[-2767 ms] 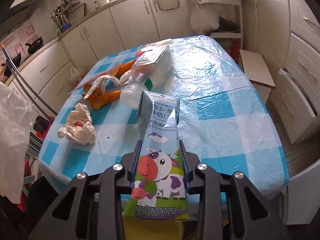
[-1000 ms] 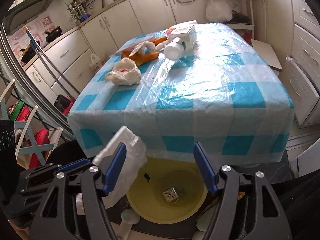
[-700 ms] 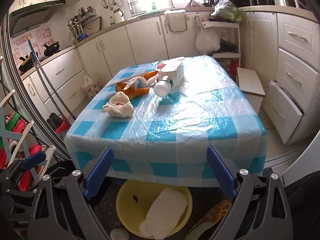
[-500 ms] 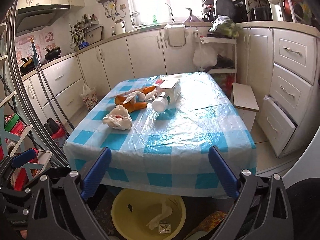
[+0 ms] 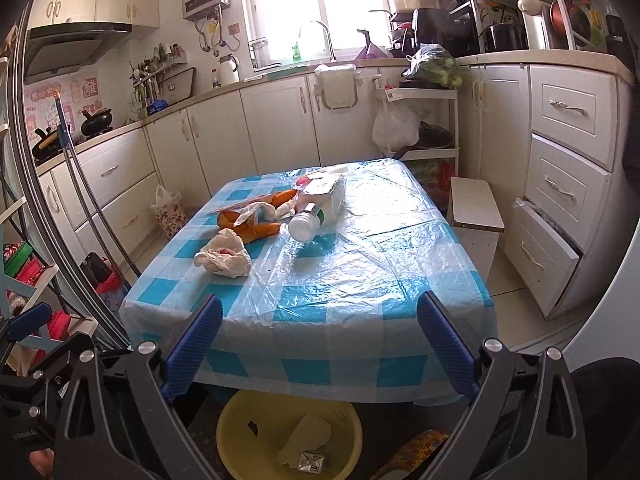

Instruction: Collect trash

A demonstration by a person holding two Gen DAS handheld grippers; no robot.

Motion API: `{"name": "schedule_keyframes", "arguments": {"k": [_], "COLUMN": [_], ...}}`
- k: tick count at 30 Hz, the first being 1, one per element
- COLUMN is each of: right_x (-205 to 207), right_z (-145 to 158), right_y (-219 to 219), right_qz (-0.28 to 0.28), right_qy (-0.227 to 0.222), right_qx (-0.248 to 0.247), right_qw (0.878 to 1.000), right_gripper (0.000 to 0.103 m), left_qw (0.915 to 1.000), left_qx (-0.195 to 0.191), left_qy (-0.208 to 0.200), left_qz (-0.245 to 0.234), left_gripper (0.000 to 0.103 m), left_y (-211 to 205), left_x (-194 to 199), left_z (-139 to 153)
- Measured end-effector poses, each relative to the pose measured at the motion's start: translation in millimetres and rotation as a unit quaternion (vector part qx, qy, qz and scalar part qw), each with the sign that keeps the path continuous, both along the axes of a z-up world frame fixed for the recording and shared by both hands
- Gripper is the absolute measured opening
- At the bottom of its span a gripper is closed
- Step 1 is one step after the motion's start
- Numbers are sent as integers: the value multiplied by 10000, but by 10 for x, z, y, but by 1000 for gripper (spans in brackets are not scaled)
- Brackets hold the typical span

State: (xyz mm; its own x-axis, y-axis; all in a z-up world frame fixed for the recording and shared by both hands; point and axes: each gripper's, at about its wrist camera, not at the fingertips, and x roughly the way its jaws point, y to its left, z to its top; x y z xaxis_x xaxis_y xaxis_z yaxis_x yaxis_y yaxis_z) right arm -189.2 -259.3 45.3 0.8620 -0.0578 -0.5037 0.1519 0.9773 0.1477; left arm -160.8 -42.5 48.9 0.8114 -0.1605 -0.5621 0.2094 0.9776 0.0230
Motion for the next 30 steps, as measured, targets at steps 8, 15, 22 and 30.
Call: {"name": "schedule_keyframes", "arguments": {"k": [8,15,22,30], "right_x": [-4,-10,-8,-14], "right_z": [12,23,30,44], "right_y": [19,29,43,39], "right_qz": [-14,-18,-10,-17], "right_qy": [-15,-37,-56,-80], "right_qx": [-108,-162,-199,-205], "right_qw": [9999,9999,9998,9998], "right_gripper": [94,94,94,95], "left_qw": [10000,10000,10000,9998], "left_qx": [-17,-25,-24,-96], "left_qy": [-2,-12,-11,6], "left_qz": [45,69,66,151], "left_gripper": [96,96,96,96], "left_y": [13,29,33,90], "left_x": [0,6,10,-2], "left_z": [2,6,6,10]}}
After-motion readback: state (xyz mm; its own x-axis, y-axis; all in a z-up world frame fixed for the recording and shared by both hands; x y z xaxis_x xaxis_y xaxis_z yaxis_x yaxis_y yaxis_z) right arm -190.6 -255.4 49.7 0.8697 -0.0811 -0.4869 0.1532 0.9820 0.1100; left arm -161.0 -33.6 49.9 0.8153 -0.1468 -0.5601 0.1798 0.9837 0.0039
